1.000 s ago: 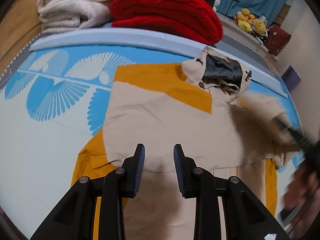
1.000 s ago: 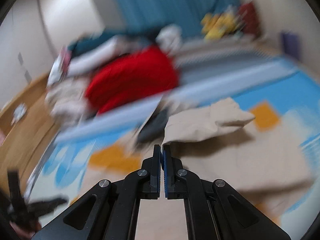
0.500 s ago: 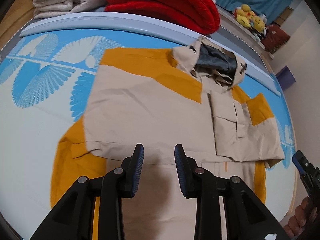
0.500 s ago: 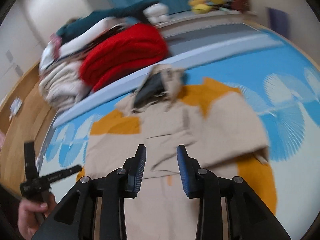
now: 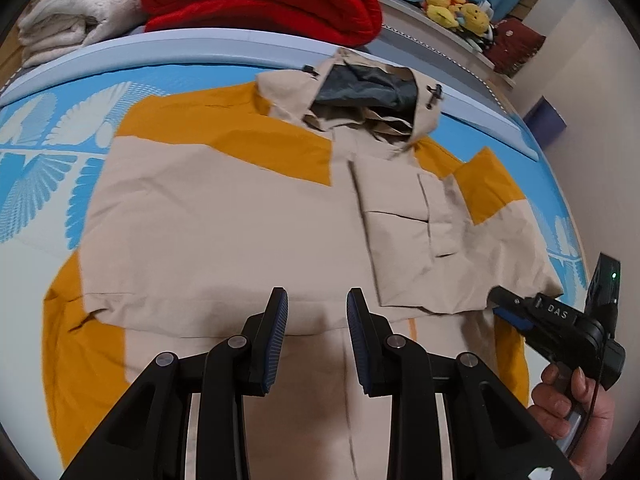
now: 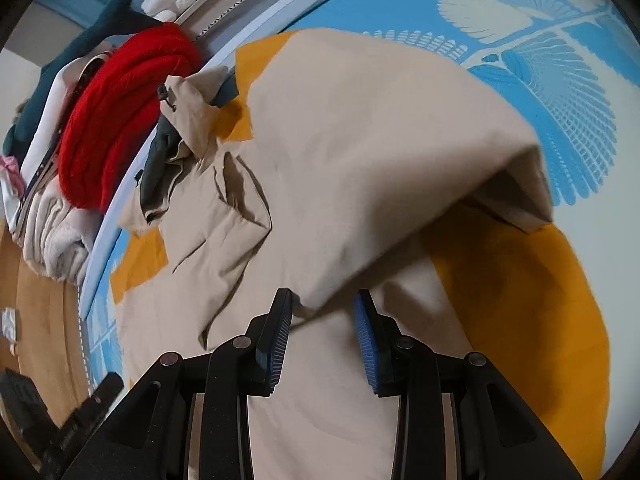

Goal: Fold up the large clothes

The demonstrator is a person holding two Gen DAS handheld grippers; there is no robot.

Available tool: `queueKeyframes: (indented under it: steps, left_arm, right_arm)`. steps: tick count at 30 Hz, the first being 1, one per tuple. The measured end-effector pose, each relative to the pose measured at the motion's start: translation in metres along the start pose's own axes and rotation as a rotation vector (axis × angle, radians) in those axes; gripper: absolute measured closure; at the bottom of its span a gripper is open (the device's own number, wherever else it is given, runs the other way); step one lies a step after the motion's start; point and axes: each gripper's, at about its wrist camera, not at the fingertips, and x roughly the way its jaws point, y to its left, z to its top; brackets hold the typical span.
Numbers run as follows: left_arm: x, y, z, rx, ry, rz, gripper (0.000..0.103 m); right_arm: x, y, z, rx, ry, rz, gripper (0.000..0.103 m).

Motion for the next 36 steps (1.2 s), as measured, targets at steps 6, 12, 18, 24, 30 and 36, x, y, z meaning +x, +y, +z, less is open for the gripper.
queueKeyframes:
  steps: [6,12,18,24,30,36]
  left_arm:
    - [0.001,-0.008,0.001,0.055,-0.032,0.007,0.077]
    - [0.008,-0.014,0.003,0.101,-0.037,-0.007,0.074]
    - [0.031,-0.019,-0.001,0.146,-0.005,0.037,0.069]
    - [0.043,-0.044,-0.006,0.221,-0.023,-0.014,0.067]
    - [0.071,-0.082,-0.026,0.342,0.014,-0.079,0.057]
    - [0.096,-0.070,-0.030,0.313,0.029,0.087,0.074]
  right_arm:
    - [-0.012,0.031,-0.008,-0.068,-0.011,0.235,0.100]
    - [-0.007,0.064,-0.027,-0.125,0.136,0.439,0.100]
    - [0.018,0.018,-0.041,0.034,0.159,0.018,0.100]
    - [0.010,-0.011,-0.035,0.177,0.098,-0.046,0.100]
    - [0.002,-0.017,-0.029,0.184,0.060,-0.059,0.100]
    - [0.007,-0.014,-0.023,0.175,0.063,-0.034,0.100]
